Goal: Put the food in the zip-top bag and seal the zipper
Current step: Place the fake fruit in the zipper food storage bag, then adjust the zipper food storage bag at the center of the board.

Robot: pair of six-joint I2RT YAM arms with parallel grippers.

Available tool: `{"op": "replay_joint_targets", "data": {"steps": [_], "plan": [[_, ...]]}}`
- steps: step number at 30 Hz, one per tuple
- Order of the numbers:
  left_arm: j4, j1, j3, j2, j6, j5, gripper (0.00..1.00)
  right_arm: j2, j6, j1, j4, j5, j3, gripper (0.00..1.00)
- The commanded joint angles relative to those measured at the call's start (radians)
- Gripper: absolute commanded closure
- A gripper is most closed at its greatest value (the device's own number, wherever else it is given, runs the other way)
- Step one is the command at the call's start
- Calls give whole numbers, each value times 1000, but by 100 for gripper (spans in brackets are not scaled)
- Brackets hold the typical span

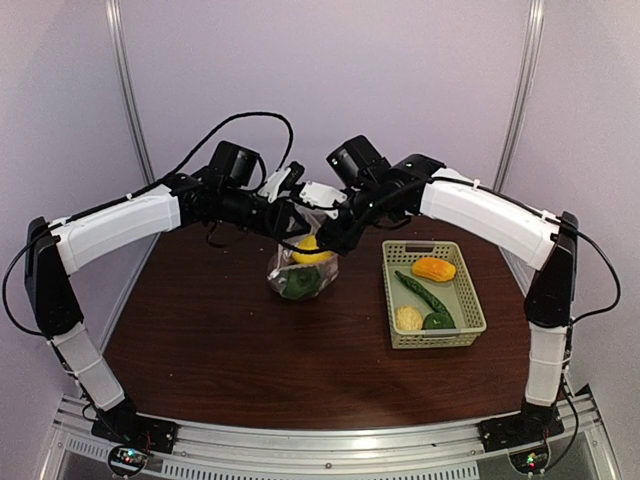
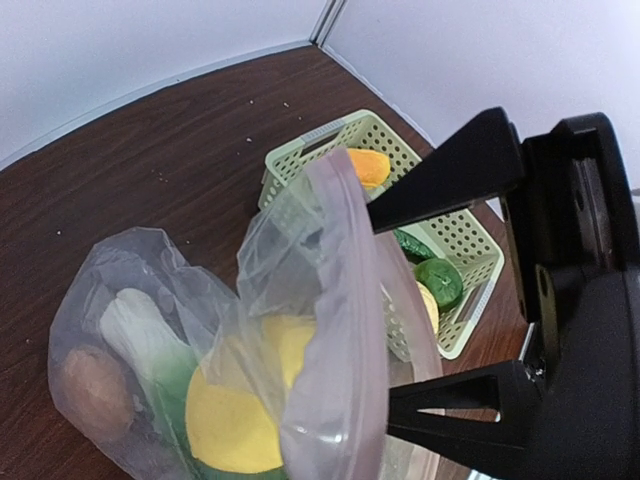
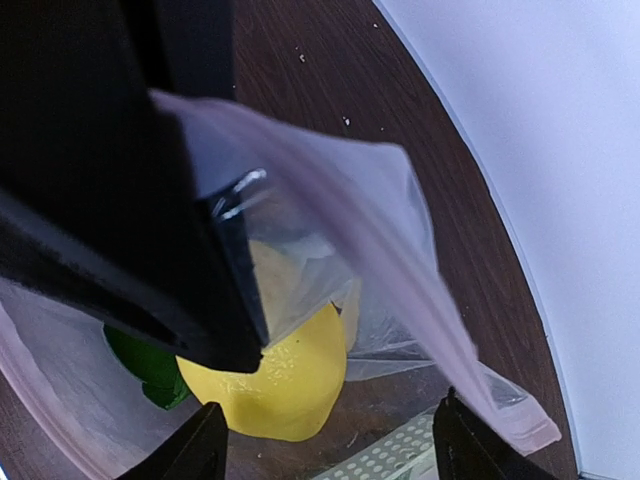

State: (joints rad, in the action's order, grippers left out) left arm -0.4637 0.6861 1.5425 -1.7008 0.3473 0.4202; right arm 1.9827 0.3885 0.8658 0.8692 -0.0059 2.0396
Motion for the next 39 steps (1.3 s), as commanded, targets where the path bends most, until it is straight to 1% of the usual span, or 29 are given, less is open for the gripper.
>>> {"op": "replay_joint_targets", "data": {"steps": [1, 2, 5, 7, 9, 12, 16, 21, 24, 25, 27, 31, 36, 39], "plan": [[56, -6, -11, 19, 13, 6, 100, -55, -15, 17, 26, 11, 0, 28], [54, -6, -12, 19, 14, 0, 100, -84, -10, 17, 21, -4, -20, 28], [54, -7, -14, 18, 16, -13, 100, -186, 56, 18, 14, -128, -99, 28], [53, -7, -13, 15, 16, -16, 100, -243, 160, 18, 54, -236, -147, 29], [50, -8, -11, 10, 16, -12, 100, -278, 292, 20, 102, -277, -194, 29], [50, -10, -9, 0, 16, -1, 100, -267, 405, 25, 158, -255, -203, 32], [48, -10, -10, -8, 16, 0, 100, -218, 491, 54, 212, -228, -170, 36], [44, -10, -7, -6, 12, -7, 100, -177, 550, 124, 164, -97, -200, 37], [42, -10, -5, -7, 10, -7, 100, -136, 553, 142, 157, -65, -190, 38], [40, -10, -5, -7, 9, -7, 100, -121, 556, 145, 161, -56, -184, 40], [38, -10, -2, -6, 8, -8, 100, -98, 554, 152, 157, -23, -180, 46], [31, -11, 2, -4, 4, -11, 100, -82, 533, 156, 131, 40, -177, 72], [28, -14, 4, -3, 4, -11, 100, -97, 520, 157, 106, 92, -165, 95], [10, -19, 24, 1, -12, -2, 100, -122, 508, 165, 115, 98, -116, 100]]}}
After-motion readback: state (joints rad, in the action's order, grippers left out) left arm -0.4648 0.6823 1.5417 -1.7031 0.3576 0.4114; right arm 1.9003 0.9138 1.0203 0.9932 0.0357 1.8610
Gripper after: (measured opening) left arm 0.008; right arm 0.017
